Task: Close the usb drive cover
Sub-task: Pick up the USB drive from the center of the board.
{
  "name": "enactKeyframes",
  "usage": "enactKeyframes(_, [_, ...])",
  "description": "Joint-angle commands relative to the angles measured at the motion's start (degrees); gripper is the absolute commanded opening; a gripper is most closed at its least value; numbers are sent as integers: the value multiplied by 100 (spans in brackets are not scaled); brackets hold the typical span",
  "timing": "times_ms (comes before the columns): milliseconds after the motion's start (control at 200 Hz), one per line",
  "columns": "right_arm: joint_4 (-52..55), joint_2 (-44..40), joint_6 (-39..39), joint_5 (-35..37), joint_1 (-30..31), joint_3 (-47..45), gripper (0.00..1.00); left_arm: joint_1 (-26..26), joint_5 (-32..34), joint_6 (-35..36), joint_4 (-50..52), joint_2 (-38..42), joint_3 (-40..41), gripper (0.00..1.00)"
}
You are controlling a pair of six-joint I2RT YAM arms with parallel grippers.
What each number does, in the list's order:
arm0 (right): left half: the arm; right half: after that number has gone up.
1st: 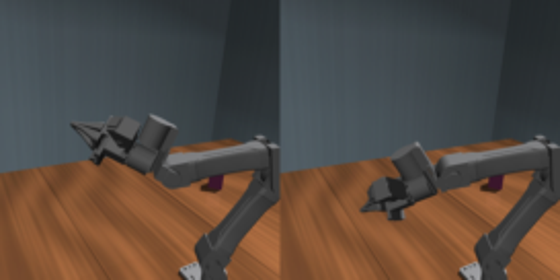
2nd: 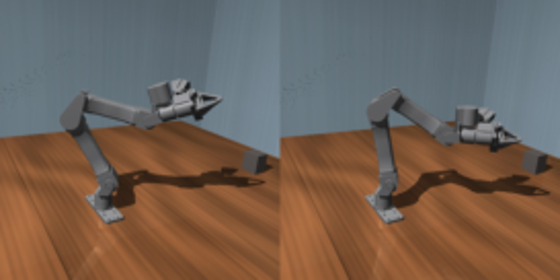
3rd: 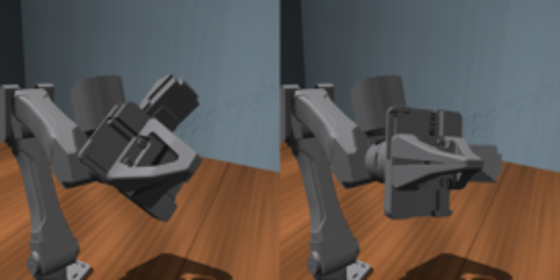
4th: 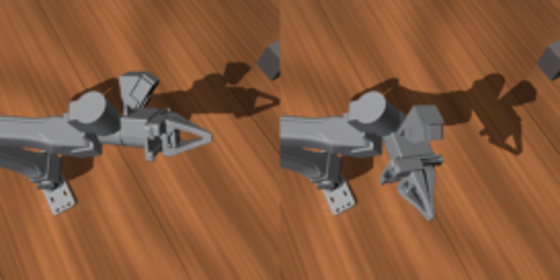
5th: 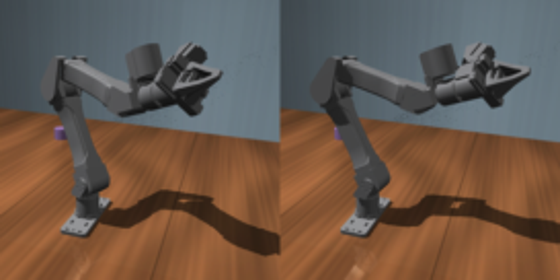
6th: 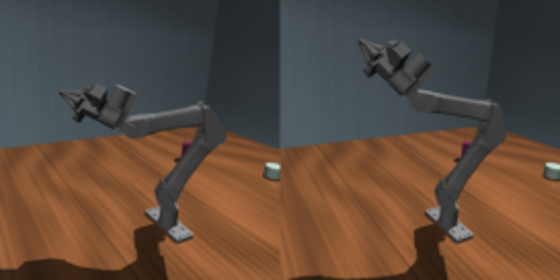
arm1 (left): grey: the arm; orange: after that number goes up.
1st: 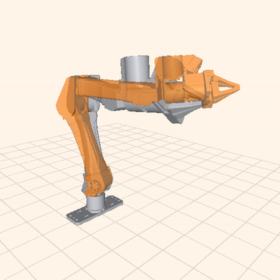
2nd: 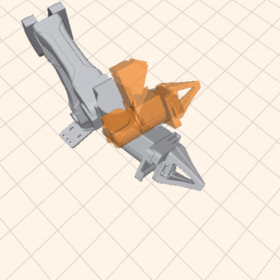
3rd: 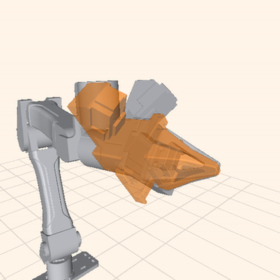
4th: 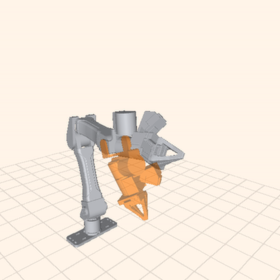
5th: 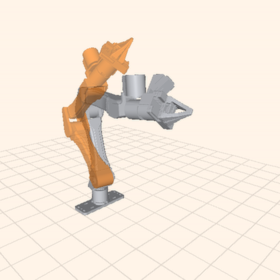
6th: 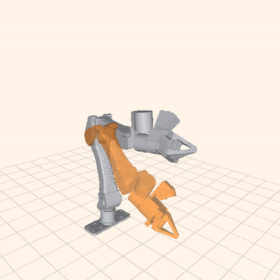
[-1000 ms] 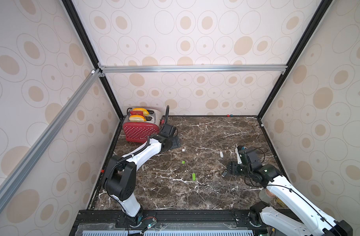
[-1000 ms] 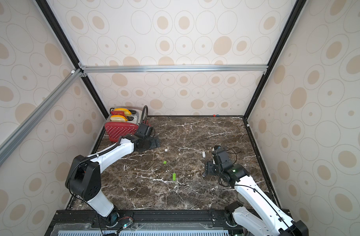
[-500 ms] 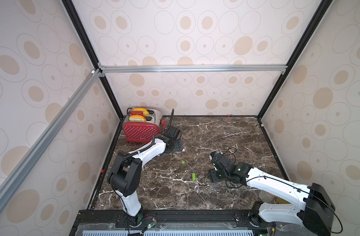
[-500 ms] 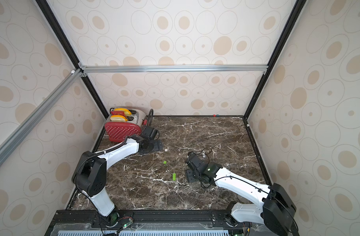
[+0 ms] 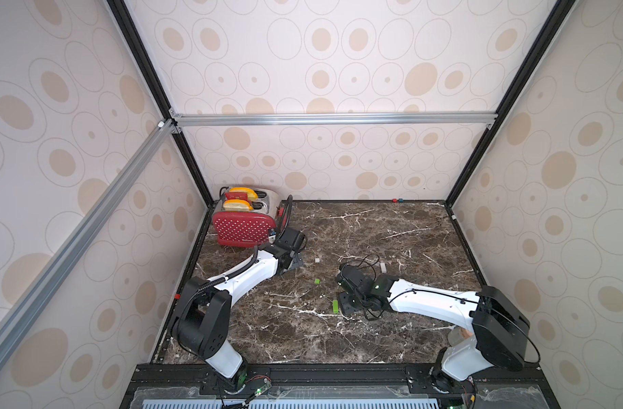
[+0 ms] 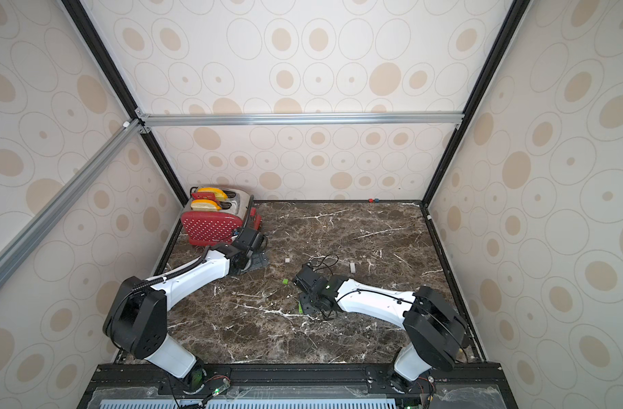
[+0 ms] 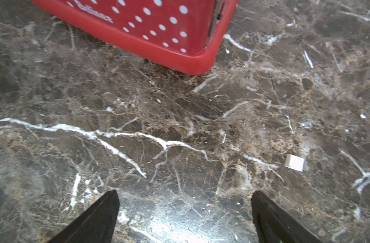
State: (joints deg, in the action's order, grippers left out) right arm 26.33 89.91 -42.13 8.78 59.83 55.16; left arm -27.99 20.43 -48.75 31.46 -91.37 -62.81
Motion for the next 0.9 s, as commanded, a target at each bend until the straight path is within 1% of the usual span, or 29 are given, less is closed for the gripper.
enactKeyframes(0, [48, 275, -263, 28, 69, 216, 57, 47, 328, -231, 137, 96, -12, 99])
enactKeyframes(145, [-23, 540, -305, -44, 149, 322, 56, 74, 295, -222, 123, 56, -48, 99])
enactKeyframes(341, [16, 745, -422, 56, 281, 494, 56, 109, 352, -231, 99, 41, 3, 99])
enactKeyframes(541, [96, 1011, -599, 71, 292, 597, 56, 118, 355, -222, 75, 80, 5, 99])
enactKeyframes(896, [223, 1246, -847, 193, 326, 681, 50, 134, 317, -222, 29, 83, 23, 99])
